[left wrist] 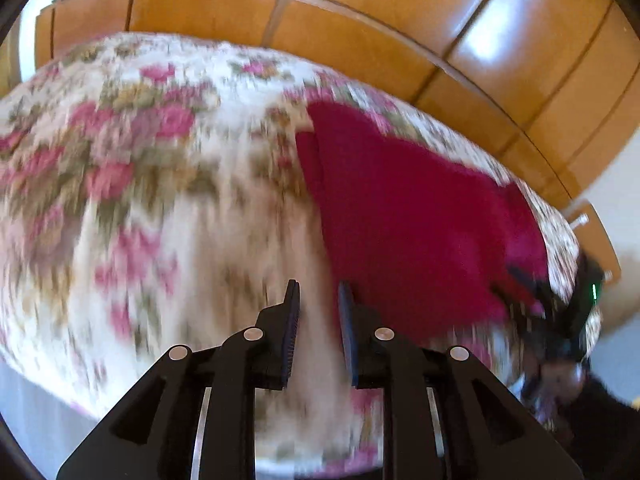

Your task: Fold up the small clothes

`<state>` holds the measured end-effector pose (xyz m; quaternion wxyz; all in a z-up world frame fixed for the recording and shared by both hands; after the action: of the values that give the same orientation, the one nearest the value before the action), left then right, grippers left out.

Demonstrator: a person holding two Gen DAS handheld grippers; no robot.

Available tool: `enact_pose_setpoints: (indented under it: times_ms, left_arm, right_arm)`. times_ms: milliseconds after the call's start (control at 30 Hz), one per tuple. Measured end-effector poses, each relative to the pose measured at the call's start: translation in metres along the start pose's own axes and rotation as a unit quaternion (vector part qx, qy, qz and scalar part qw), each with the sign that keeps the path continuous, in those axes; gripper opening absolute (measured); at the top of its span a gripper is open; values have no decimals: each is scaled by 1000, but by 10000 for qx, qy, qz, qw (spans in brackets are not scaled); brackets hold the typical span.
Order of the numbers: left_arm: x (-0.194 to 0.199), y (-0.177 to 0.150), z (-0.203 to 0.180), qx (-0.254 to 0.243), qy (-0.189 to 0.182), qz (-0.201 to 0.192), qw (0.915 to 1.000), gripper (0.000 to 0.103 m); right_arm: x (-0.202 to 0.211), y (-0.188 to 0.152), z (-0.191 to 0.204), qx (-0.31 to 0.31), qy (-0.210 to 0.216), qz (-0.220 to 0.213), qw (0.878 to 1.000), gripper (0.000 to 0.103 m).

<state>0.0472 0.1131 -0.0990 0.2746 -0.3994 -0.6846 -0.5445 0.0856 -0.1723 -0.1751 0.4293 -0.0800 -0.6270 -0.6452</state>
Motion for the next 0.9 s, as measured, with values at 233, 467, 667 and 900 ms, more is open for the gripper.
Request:
enact_pose_setpoints:
  times_ms: [233,467,667,900]
  left_arm:
    - [-8,-29,-24,-444,-90,-37,9990,18]
    - [0,-21,-25,-661,-193,-155,9975,35]
    - [3,-26,-30,-752,-379,-214,9962,43]
    - [-14,-20,-39,-1307,-93,-263,9910,7]
  right_arm:
    - [-2,6,0,66,0,242,9997,93]
    - [-4,7,0,165,78,443,9989,95]
    - [-7,8,0,200,88,486,9986,97]
    - [-8,8,1,231,77,548,9982,97]
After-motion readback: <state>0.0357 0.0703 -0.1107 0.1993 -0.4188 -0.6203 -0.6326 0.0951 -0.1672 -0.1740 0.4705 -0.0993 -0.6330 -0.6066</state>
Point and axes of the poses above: each gripper's, at about its wrist camera, not at the fingertips, and x roughly against the way its jaws point, z to its left, y to its top, the point moved 6 cm from there along -x, roughly the way its jaws point, and after that the axes turned 11 degrees about y, right-handed, at the moved point
